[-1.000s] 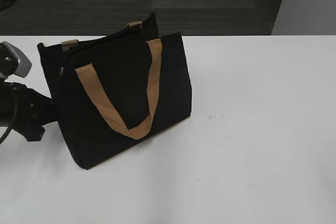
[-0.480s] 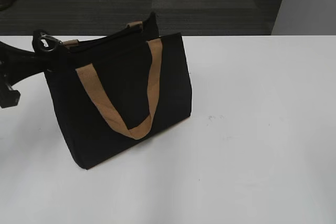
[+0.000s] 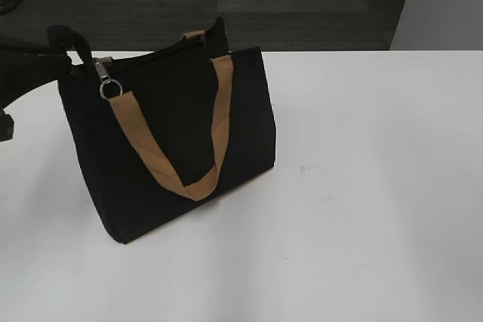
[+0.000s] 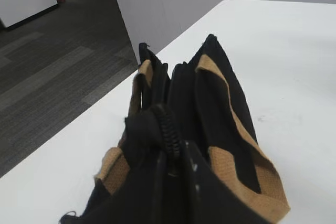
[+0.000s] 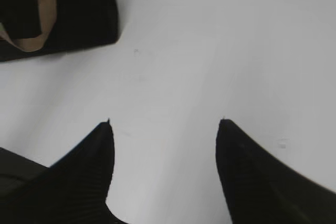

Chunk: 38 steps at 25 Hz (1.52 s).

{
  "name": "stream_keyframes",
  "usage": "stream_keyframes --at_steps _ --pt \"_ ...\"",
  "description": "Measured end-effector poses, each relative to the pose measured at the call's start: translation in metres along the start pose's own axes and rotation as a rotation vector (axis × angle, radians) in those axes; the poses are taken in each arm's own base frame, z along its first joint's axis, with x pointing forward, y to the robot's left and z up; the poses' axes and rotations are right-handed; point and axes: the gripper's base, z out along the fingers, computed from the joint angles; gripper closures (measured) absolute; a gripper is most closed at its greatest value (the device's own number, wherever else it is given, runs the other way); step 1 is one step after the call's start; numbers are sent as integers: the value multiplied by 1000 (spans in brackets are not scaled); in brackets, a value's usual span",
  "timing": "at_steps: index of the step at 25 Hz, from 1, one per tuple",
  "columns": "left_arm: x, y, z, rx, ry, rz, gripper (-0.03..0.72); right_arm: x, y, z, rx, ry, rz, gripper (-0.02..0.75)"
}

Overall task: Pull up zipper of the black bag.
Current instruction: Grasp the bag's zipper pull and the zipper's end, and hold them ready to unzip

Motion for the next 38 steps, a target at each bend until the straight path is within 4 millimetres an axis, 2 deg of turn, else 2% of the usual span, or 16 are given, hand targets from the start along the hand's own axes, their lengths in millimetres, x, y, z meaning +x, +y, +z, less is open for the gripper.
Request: stream_keyframes --at_steps 4,6,13,22,26,29,34,38 --pt "-6 -5 0 50 -63 0 657 -33 -6 24 -137 1 -111 316" --pt "-7 -6 0 63 -79 -12 657 -49 -10 43 -221 -8 -126 336" --pt "-9 -7 -1 74 -90 -74 657 -92 -13 72 -376 -107 -193 349" --pt "-25 -6 -20 -9 -111 -3 657 -132 25 110 -500 -155 -311 348" --pt "-31 -7 -27 -32 -125 28 657 -141 44 138 -525 -163 -349 348" --pt "-33 -7 -29 -37 -127 38 657 -142 60 161 -526 -185 -439 348" --pt "-33 -7 -29 -38 -124 39 657 -137 85 194 -563 -178 -477 348" --pt "-33 -7 -29 -38 -124 39 657 -127 95 219 -593 -129 -506 348"
